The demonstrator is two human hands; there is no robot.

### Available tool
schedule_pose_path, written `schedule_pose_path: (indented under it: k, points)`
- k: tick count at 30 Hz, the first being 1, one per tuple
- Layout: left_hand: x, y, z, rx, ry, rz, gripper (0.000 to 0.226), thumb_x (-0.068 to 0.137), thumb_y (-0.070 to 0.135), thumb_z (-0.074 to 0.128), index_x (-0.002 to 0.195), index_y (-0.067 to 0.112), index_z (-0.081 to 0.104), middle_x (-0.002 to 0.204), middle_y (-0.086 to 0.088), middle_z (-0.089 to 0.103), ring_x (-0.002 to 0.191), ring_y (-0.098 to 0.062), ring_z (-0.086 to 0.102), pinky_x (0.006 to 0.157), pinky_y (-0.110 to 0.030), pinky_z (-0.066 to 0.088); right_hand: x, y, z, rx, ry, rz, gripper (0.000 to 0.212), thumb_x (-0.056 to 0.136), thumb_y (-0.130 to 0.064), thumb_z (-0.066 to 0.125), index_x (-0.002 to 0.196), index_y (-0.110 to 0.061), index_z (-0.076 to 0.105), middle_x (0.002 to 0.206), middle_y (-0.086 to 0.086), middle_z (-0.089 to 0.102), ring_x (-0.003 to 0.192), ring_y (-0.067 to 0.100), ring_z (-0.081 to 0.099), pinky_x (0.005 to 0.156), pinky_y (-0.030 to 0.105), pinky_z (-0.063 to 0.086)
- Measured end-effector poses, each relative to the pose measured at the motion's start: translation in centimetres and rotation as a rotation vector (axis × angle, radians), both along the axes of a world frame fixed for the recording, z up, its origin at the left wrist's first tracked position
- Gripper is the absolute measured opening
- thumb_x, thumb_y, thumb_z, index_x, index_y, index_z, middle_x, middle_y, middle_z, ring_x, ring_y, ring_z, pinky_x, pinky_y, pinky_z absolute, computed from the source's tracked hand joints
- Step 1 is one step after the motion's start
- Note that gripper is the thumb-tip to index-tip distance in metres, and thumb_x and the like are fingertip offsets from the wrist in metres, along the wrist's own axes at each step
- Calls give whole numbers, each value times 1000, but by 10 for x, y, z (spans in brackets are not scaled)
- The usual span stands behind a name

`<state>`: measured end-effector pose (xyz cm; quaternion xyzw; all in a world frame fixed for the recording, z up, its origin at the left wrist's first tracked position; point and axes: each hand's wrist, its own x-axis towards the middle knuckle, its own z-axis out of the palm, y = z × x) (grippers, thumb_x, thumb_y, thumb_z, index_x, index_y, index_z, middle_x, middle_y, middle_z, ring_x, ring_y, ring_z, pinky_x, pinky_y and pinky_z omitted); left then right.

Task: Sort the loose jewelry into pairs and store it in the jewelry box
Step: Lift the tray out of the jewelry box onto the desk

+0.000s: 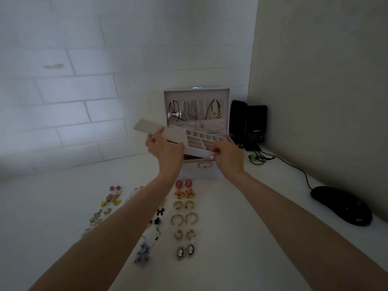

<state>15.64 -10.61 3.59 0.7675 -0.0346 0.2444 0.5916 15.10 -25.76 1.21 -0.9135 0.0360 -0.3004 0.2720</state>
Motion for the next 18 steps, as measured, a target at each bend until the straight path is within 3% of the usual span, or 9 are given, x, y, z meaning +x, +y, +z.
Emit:
schedule_pose_path:
  k: [4,6,8,12,15,18]
  points:
    - [5,3,0,-471,172,21,70,82,11,67,133,19,20,143,-12,19,121,-21,39,96,-23,30,1,-1,6,75,74,26,18,76,-4,59,80,-18,70,85,-5,66,77,9,54,52,17,27]
    - [8,1,-1,-648,242,40,69,82,13,69,131,15,21,136,-11,36,109,-20,48,93,-25,36,0,-2,9,86,80,19,14,77,-8,63,82,-18,71,86,-3,68,80,12,58,56,25,32]
    - [14,-2,-1,-833,312,26,63,81,15,70,128,10,27,124,-11,50,95,-22,58,84,-26,46,-1,-2,14,108,60,10,9,79,-12,67,86,-16,72,87,-1,69,79,13,57,63,24,33]
    - [16,-12,0,-737,520,-243,38,86,28,65,109,-1,54,100,-17,63,68,-21,65,63,-27,58,-4,0,22,74,27,3,13,79,-7,64,86,-14,72,90,0,69,81,14,58,64,24,32]
    - [12,-15,2,-734,571,-264,31,90,23,61,110,1,54,98,-22,61,64,-25,63,59,-30,57,-7,0,20,-19,-9,47,16,79,-4,60,86,-12,72,93,2,68,89,18,60,65,25,34]
    - [5,-6,2,-739,566,-239,38,87,21,63,116,-2,53,100,-22,62,71,-31,66,64,-36,59,-17,-7,17,-20,-151,83,15,84,-18,64,97,-14,71,101,4,62,95,19,55,74,27,40]
